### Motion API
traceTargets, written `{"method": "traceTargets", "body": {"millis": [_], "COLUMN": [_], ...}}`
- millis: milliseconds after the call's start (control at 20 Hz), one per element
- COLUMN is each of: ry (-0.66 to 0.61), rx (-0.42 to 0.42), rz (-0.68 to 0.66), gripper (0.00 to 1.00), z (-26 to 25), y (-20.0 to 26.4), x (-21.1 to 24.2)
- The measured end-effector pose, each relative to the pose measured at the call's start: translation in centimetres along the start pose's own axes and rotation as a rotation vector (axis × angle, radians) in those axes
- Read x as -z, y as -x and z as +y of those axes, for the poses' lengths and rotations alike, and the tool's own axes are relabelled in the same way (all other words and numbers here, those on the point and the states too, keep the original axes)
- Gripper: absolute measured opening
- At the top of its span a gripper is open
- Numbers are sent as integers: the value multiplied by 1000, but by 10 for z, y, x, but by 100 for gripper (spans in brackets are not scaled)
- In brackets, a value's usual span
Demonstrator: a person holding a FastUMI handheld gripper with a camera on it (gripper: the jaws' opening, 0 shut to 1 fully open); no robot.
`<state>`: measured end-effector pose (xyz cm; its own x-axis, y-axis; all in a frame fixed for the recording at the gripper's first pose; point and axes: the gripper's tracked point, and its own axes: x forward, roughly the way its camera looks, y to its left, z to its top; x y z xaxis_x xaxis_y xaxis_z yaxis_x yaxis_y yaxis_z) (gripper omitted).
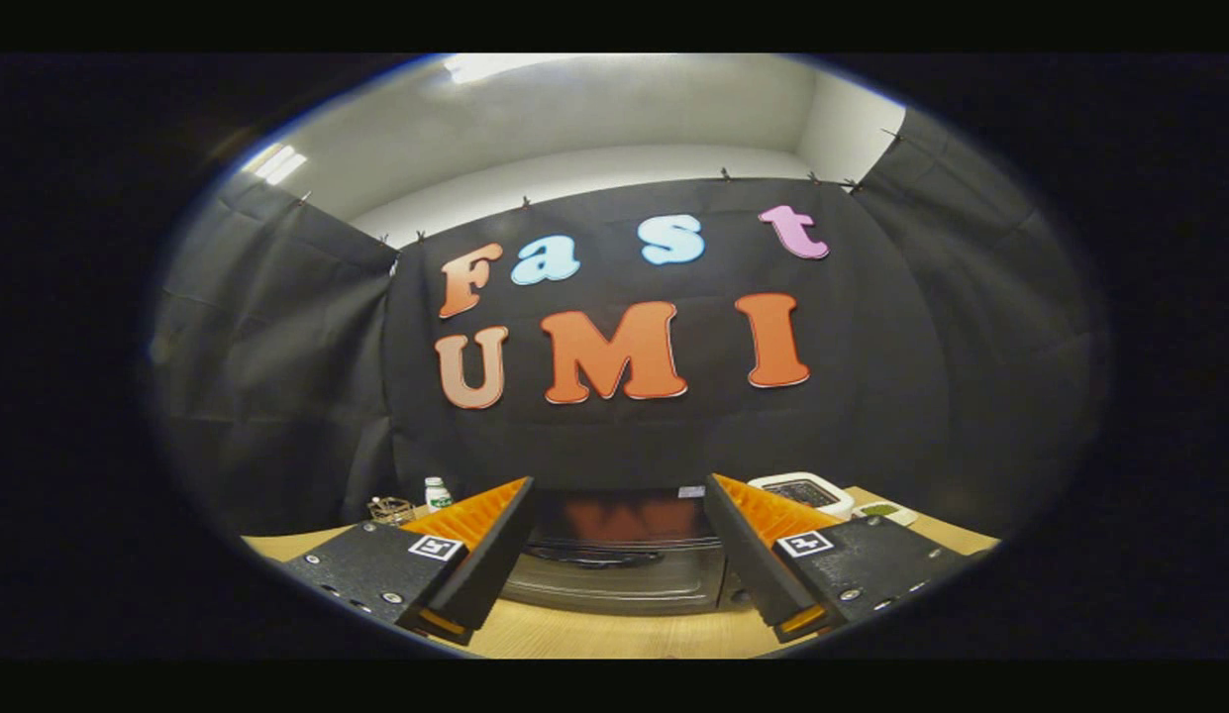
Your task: Open the toaster oven, put the food inside, and close the toaster oven door.
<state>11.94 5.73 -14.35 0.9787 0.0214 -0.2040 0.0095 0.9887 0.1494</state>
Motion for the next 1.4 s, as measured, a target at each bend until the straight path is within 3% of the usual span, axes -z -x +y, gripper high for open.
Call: {"method": "traceTargets", "body": {"millis": [300,600,800,1200,1300,1400], "ry": [-2,66,42,35,34,33], "rx": [-19,32,4,-15,-25,-44], "rz": [125,129,202,173,169,171], "gripper": [99,99,99,99,92,92], "z": [11,7,13,13,14,15], "y": [-32,-58,-59,-50,-45,-35], "x": [58,77,107,107,107,108]}}
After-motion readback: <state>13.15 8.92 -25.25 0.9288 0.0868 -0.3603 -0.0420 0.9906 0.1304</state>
